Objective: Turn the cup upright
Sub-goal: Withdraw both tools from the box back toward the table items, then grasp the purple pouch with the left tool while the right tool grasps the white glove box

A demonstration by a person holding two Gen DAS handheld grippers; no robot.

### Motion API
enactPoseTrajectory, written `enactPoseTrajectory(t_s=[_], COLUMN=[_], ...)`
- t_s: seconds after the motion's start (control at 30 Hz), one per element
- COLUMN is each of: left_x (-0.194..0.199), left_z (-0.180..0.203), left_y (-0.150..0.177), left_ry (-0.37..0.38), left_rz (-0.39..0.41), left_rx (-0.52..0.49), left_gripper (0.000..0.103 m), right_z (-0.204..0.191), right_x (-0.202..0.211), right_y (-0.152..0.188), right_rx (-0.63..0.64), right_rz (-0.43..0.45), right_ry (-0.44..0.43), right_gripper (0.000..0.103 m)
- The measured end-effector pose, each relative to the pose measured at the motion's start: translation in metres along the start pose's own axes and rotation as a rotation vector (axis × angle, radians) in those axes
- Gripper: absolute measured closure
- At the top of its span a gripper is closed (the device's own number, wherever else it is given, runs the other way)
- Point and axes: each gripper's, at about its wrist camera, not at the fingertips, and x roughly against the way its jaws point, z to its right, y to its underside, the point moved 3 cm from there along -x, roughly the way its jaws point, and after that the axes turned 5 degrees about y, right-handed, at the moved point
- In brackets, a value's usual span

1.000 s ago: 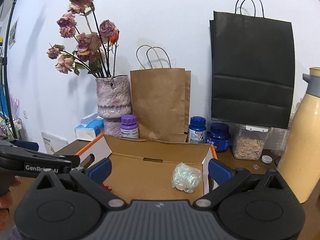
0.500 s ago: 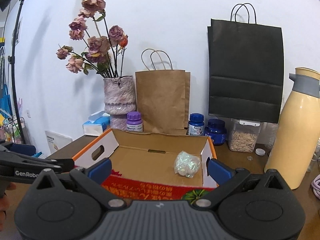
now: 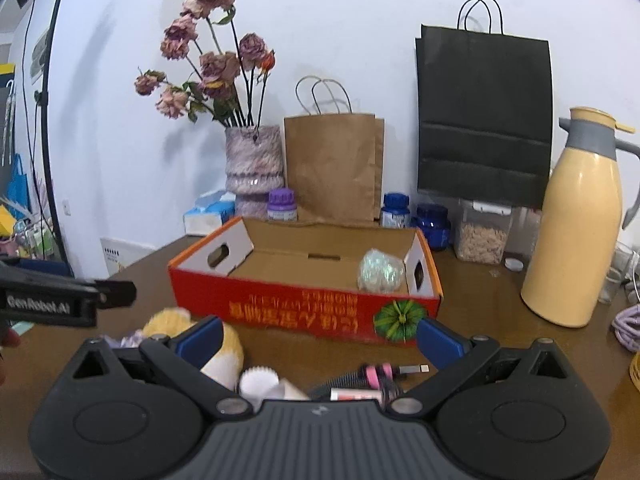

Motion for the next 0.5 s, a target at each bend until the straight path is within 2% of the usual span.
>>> enactPoseTrajectory(t_s=[0.5], left_x=[0.031], left_z=[-0.010], left_y=[0.045], left_ry=[0.006], left_rz=[-0.031], left_rx=[0.035], left_gripper=[0.000], right_z=[0.015], right_x=[0.031], right_y=[0.066], right_rx=[0.035], right_rz=[-0.108], right_ry=[0.036], right_gripper=[0.000])
